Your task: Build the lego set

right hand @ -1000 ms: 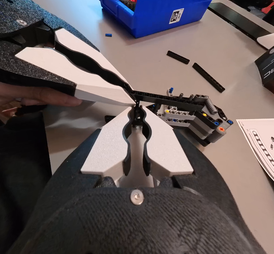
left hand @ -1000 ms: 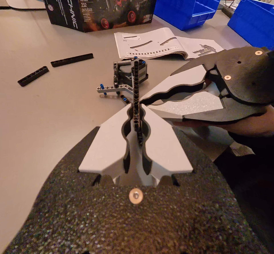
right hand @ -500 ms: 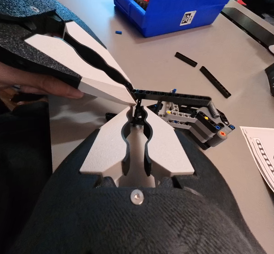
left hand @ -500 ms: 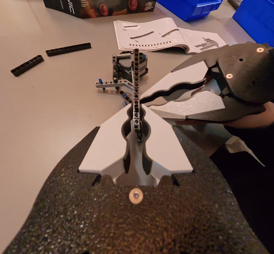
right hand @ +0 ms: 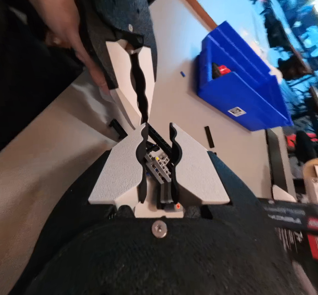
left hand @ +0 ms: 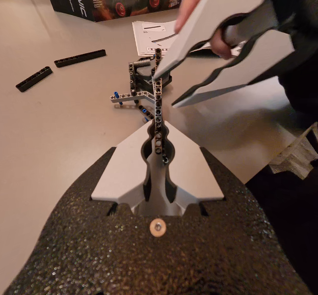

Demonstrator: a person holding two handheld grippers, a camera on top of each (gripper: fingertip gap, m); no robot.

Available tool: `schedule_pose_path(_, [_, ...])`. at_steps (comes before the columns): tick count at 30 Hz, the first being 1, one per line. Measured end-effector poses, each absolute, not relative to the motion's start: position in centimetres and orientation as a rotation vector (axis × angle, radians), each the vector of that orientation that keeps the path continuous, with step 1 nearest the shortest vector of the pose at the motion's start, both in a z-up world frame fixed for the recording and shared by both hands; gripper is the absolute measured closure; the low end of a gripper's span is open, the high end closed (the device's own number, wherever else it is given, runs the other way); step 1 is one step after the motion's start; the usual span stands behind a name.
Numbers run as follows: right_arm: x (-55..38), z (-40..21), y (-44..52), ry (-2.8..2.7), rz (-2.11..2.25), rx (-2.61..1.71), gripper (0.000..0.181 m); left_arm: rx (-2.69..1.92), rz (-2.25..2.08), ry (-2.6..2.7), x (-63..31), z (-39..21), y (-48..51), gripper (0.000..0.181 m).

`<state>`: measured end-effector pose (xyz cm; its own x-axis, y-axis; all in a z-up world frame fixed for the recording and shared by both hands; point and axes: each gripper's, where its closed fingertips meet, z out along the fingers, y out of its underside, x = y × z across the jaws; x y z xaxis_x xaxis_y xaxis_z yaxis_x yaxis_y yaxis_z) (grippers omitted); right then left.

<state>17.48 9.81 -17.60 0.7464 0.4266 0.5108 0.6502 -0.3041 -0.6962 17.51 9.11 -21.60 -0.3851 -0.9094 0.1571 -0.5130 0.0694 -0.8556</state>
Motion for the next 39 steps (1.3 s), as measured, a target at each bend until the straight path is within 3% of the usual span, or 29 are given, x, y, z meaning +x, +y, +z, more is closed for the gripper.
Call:
schedule_pose_path(9, [17.3,-20.0,10.2,-1.049,0.236,-2.025,0.171,-1.318,-1.187,1.959,17.7,-21.5,9.3,0.175])
schedule_pose_path(14, [17.4,-19.9,9.7,-1.046,0.365,-2.000,0.166,-1.193,-1.169,2.019,17.9,-21.6,9.1,0.172])
schedule_pose_path(20, [18.4,-19.9,10.4,-0.931,0.456,-2.024,0.174,-1.171,-1.224,2.046,18.5,-21.5,9.6,0.171])
schedule_pose_path(25, [18.6,-19.8,10.2,-0.890,0.483,-2.031,0.174,-1.507,-1.390,1.837,18.0,-21.6,10.8,0.141])
schedule_pose_path(39, [19.4,-19.7,10.5,-0.755,0.514,-2.038,0.174,-1.540,-1.227,1.944,19.4,-23.6,9.4,0.166])
